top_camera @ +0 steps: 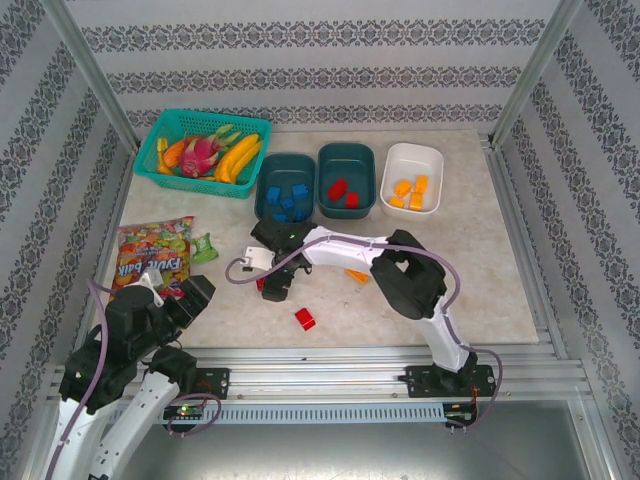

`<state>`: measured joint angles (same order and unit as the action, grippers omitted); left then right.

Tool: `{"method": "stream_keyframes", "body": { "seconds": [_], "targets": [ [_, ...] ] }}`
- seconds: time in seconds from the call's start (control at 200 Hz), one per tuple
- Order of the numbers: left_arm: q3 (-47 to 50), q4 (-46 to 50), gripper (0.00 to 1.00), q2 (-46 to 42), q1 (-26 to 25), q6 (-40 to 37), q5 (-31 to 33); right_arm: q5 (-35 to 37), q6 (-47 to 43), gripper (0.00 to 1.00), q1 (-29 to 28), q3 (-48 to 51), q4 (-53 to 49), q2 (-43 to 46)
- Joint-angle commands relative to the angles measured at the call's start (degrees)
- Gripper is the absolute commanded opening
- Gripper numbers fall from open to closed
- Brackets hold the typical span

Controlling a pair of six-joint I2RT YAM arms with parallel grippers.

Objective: Sort the legos into containers by color

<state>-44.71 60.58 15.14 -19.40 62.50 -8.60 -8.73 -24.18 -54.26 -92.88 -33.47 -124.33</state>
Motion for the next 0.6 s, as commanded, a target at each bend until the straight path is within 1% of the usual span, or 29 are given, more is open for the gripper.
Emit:
{"method": "stream_keyframes", "body": {
  "seconds": [0.0, 0.035, 0.075, 0.2, 0.27, 0.425, 0.594],
  "targets": [
    [-1.9, 2.4, 0.97, -0.4, 0.2, 0.5, -0.5, 4.1, 1.6, 0.83, -0.5, -3.4, -3.1, -2.6],
    [-2.0, 2.3, 0.97, -0.4, 0.3, 0.6, -0.7, 4.5, 1.9, 0.81, -0.5, -4.1, -3.5, -3.3],
    [-2.0, 2.2, 0.97, -0.4, 0.3, 0.6, -0.9, 4.1, 2.3, 0.75, -0.5, -5.0, -4.2, -4.0],
    [-2.1, 1.9, 0.96, -0.3, 0.3, 0.3, -1.3, 3.5, 3.2, 0.47, -0.9, -6.3, -5.3, -5.0],
    [-2.0, 1.6, 0.95, -0.3, 0.3, 0.0, -1.3, 3.0, 3.7, 0.37, -1.0, -6.3, -5.2, -5.0],
    [-1.2, -0.1, 0.94, 0.4, 0.3, -0.4, -2.1, 2.7, 4.2, 0.25, -1.1, -6.0, -4.6, -4.0],
    [-1.0, -4.9, 0.93, 3.8, 0.3, -1.9, -3.7, 3.5, 4.5, 0.21, -0.6, -5.1, -3.3, 0.7]
  ]
}}
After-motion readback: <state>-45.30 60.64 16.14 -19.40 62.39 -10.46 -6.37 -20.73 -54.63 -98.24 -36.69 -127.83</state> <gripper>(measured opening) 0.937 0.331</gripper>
